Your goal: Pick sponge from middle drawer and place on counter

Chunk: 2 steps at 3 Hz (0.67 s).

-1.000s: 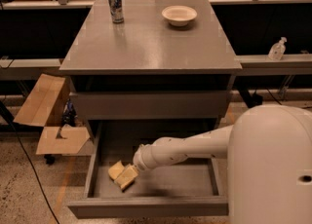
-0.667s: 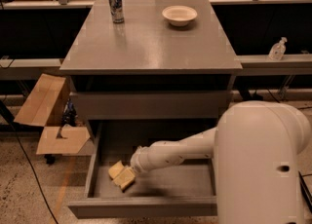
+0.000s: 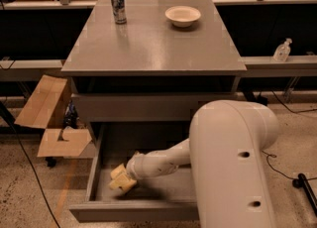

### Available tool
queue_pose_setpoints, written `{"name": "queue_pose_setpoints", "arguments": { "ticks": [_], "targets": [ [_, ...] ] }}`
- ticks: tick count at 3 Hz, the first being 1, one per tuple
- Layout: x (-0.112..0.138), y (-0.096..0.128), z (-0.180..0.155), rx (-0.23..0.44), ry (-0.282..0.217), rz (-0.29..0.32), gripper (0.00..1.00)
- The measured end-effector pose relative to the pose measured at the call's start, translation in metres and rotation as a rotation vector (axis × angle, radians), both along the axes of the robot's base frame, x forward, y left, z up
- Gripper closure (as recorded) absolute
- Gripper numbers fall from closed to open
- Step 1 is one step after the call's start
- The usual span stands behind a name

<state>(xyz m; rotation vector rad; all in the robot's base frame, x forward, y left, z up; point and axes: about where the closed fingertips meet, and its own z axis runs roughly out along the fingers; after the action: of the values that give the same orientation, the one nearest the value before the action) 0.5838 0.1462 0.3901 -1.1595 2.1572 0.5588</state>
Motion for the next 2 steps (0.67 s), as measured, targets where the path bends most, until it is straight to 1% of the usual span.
{"name": "queue_pose_setpoints", "arguments": {
  "ticks": [1, 2],
  "targets": [
    [0.003, 0.015, -0.017, 0.011, 0.012, 0.003, 0.18],
    [0.003, 0.018, -0.030, 0.021, 0.034, -0.021, 0.41]
  ]
}}
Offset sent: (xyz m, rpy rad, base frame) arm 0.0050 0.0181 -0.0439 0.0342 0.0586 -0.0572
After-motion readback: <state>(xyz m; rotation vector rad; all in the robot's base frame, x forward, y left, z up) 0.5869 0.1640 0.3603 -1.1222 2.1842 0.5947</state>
